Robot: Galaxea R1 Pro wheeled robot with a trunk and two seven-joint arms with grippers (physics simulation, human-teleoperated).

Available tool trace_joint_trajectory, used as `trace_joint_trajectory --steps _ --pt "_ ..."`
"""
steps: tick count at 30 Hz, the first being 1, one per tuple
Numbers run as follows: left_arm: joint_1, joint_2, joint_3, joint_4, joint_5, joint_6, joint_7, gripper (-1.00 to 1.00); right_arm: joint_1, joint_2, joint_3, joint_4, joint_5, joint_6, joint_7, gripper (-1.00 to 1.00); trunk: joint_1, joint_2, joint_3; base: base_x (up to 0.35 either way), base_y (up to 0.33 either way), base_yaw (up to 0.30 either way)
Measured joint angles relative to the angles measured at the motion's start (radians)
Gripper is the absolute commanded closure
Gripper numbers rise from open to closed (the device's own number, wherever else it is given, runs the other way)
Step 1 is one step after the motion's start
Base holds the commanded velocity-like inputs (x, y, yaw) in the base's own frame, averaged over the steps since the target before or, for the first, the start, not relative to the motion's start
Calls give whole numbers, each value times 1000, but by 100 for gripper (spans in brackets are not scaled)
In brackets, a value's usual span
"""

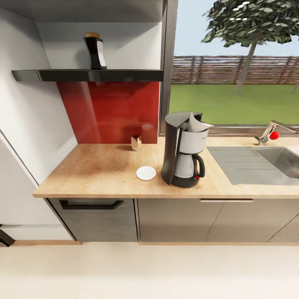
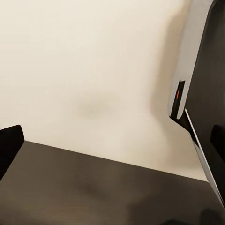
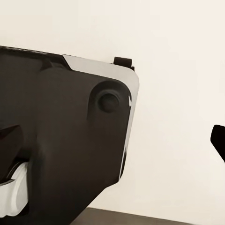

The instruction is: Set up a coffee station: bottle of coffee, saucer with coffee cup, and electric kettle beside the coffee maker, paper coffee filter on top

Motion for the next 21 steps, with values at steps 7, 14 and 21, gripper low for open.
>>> trace_joint_trajectory --steps 7,14,21 --pt "-4 3 -4 -7 1 -3 1 -100 0 0 -2 -1 0 0 0 -100 0 0 0 -16 0 0" --pt "-22 -2 -12 -107 -8 -6 -2 -100 0 2 2 0 0 0 -1 -100 0 0 0 -121 0 0" --pt "-24 -2 -11 -288 -6 -28 -1 -100 0 3 3 0 0 -1 -2 -100 0 0 0 -51 0 0"
